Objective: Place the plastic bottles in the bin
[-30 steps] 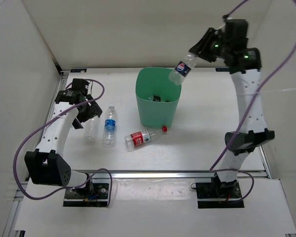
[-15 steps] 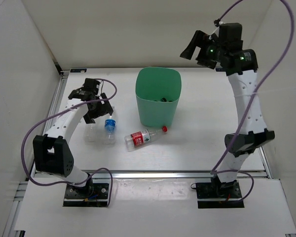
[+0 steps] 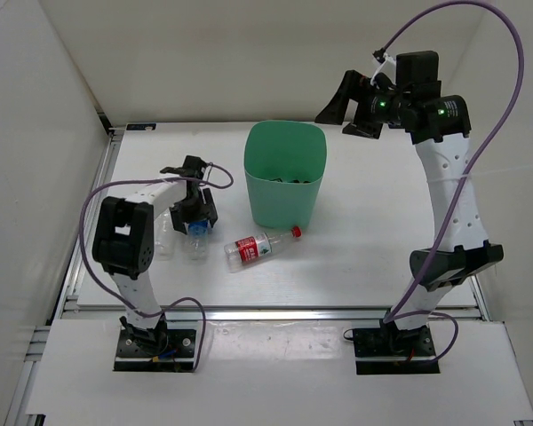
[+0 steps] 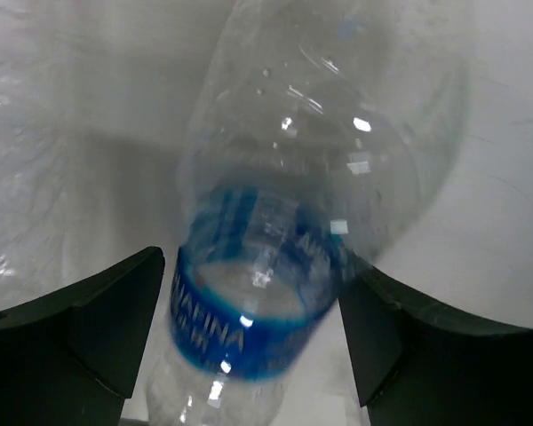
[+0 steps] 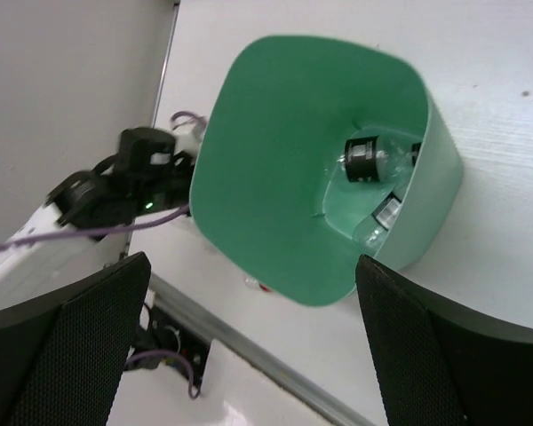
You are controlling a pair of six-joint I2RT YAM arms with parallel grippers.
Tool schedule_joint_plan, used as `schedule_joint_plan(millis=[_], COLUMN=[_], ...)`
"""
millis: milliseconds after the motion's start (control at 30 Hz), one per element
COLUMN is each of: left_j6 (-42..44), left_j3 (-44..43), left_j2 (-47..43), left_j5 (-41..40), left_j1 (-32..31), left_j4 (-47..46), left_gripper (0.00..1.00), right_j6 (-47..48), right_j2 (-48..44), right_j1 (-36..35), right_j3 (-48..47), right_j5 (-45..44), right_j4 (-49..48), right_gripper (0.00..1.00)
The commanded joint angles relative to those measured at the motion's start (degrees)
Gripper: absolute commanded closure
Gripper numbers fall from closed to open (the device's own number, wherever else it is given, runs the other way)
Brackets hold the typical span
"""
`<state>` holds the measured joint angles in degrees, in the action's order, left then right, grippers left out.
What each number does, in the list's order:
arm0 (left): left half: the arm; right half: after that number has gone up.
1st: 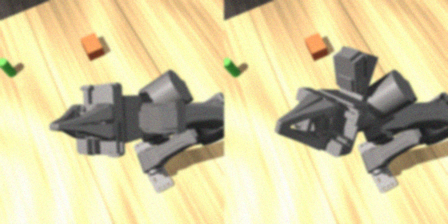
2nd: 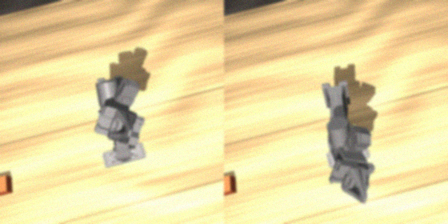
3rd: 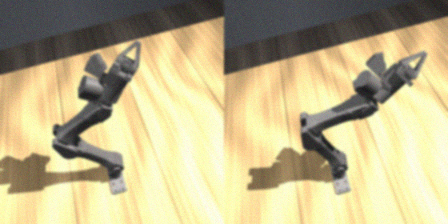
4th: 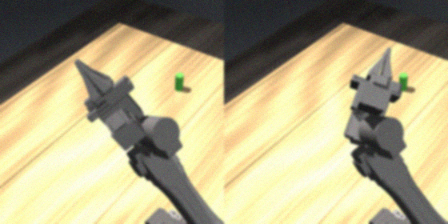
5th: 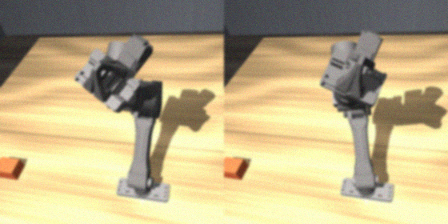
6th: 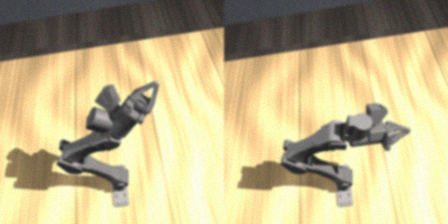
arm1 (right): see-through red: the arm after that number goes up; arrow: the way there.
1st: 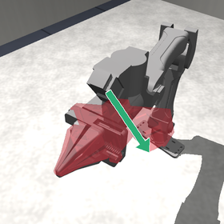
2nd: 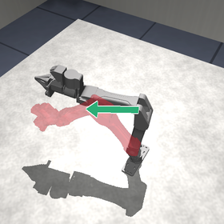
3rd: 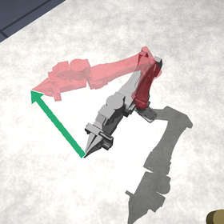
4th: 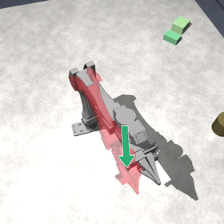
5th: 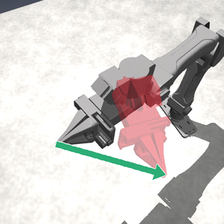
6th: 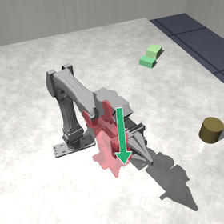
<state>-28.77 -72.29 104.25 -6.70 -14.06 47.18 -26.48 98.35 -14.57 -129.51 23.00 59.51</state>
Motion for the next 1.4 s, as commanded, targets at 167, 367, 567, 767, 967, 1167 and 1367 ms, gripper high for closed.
schedule_joint_plan(millis=[167, 367, 567, 767, 967, 1167, 1367], left_j6=[-0.9, -5.6, -2.4, -1.8, -0.9, 5.7, 7.7], left_j3=[-7.6, -36.2, -58.0, -69.1, -72.9, -67.9, -54.9], left_j2=[-0.7, -4.8, -1.9, 9.0, 16.2, 9.6, -8.3], left_j5=[-3.8, -8.9, -1.0, 8.1, 11.6, 5.8, -20.1], left_j1=[-1.6, -2.6, -4.2, -11.7, -16.2, -20.1, -18.8], left_j4=[-0.7, 10.0, 6.6, 2.0, -3.5, -3.5, -4.0], left_gripper=[0.39, 0.59, 0.55, 0.55, 0.38, 0.0, 0.0], right_j6=[2.6, 2.6, 2.6, 2.6, 2.6, 3.1, 3.1], right_j2=[-0.8, -0.8, 0.3, 0.3, -1.8, -2.4, -2.4], right_j1=[0.9, 2.0, 2.5, 2.5, 2.5, 2.5, 2.5], right_j3=[-3.0, -1.9, -1.4, -1.4, 1.2, 2.3, 3.6], right_j5=[7.3, 8.4, 9.5, 10.0, 10.0, 9.5, 10.1], right_j4=[3.9, 4.4, 4.4, 4.4, 4.4, 4.4, 4.4], right_gripper=[0.0, 0.0, 0.0, 0.0, 0.0, 0.0, 0.0])
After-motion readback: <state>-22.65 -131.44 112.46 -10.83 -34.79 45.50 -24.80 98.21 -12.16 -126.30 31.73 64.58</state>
